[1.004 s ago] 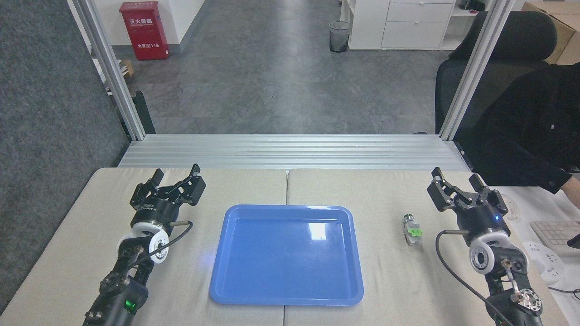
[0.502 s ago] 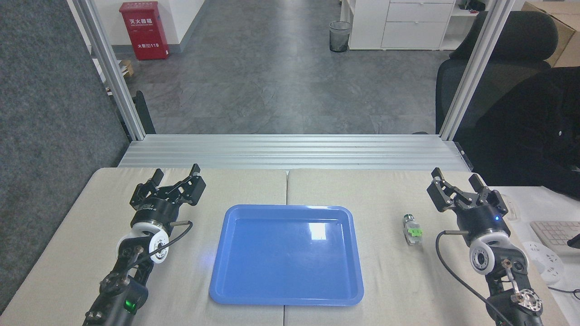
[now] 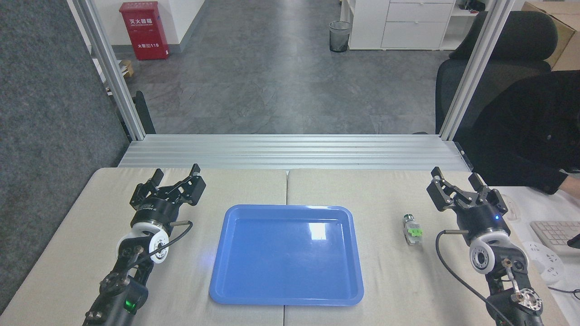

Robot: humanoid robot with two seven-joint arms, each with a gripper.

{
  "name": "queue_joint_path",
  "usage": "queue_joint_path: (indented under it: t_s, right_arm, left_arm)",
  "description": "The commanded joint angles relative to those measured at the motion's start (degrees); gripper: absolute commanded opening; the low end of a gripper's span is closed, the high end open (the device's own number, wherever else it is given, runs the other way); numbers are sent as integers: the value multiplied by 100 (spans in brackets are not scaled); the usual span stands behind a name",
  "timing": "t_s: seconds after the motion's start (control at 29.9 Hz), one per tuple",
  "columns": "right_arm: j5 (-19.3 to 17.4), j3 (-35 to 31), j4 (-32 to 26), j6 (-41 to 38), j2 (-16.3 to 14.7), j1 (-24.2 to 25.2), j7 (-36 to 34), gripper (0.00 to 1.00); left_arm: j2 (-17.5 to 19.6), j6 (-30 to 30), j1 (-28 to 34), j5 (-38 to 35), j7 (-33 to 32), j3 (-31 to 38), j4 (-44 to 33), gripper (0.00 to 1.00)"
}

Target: Pick up switch part and place in tray

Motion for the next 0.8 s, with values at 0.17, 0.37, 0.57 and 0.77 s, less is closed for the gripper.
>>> queue_joint_path:
  t_s: [0.17, 0.37, 0.57, 0.77]
  right_arm:
    - [-6, 10, 0, -8, 7, 15, -5, 100]
    - [3, 133, 9, -8, 7, 50, -5, 100]
    - [3, 133, 9, -8, -2, 67, -5, 100]
    - [12, 142, 9, -17, -2, 103, -5, 100]
  left_arm:
    - [0, -1, 0, 0, 4, 1, 0, 100]
    - [0, -1, 0, 0, 4, 1, 0, 100]
    - [0, -1, 0, 0, 4, 1, 0, 100]
    - [0, -1, 0, 0, 4, 1, 0, 100]
